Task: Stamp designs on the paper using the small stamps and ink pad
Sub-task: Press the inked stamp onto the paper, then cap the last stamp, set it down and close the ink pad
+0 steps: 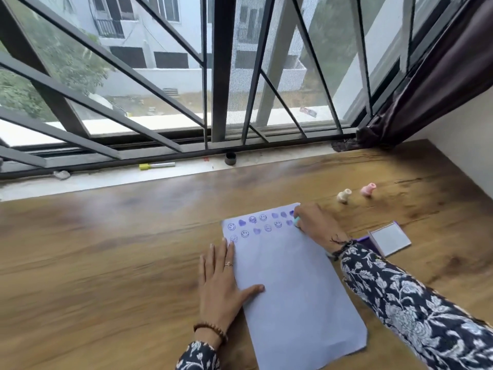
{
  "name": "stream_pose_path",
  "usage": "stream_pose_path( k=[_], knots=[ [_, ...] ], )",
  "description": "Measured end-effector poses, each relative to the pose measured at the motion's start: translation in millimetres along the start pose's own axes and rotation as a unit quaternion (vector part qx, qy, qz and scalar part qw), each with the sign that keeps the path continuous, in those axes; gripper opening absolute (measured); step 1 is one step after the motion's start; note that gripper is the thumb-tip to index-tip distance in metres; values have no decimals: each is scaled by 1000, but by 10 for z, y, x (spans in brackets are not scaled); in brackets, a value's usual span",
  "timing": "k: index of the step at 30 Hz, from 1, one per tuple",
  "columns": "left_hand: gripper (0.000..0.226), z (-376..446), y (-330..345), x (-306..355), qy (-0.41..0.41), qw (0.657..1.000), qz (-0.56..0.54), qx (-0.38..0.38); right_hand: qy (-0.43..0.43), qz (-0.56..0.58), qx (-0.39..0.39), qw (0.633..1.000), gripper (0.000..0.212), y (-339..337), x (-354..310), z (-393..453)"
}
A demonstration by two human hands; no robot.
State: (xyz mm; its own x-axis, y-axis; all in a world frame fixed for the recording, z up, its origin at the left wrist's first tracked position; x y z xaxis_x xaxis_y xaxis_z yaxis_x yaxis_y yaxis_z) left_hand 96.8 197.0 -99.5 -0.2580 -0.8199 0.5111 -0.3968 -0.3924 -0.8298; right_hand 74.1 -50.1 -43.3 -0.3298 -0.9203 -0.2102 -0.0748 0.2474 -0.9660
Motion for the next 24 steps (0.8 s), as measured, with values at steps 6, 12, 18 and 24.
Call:
stream_pose_path(
  k=[6, 12, 18, 24],
  knots=[
    [111, 1, -36, 38, -8, 1000, -15, -19, 45, 227, 95, 968, 16, -142, 226, -102],
    [113, 46, -215, 77, -49, 990, -134, 6, 155, 647, 272, 695, 17, -291, 612, -708],
    [74, -14, 63, 931, 77, 995, -64, 27, 165, 718, 192, 649, 13, -207, 743, -1275],
    [40, 19, 548, 1945, 189, 979, 26, -64, 136, 724, 212, 642, 12, -160, 893, -1493]
  ],
)
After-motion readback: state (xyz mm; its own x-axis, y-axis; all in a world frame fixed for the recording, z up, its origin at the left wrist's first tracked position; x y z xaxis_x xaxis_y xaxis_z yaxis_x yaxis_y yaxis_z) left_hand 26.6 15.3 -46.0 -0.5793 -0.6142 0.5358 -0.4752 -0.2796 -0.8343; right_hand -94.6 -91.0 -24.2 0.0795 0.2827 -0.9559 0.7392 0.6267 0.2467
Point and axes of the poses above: each hand's wrist, its own z-axis towards the middle knuckle, its own y-axis out of the palm, x = y × z, the point moved 5 cm from there along z, towards the middle knuckle, and after that the axes turned 12 degrees about -y, right-handed, at the moved point
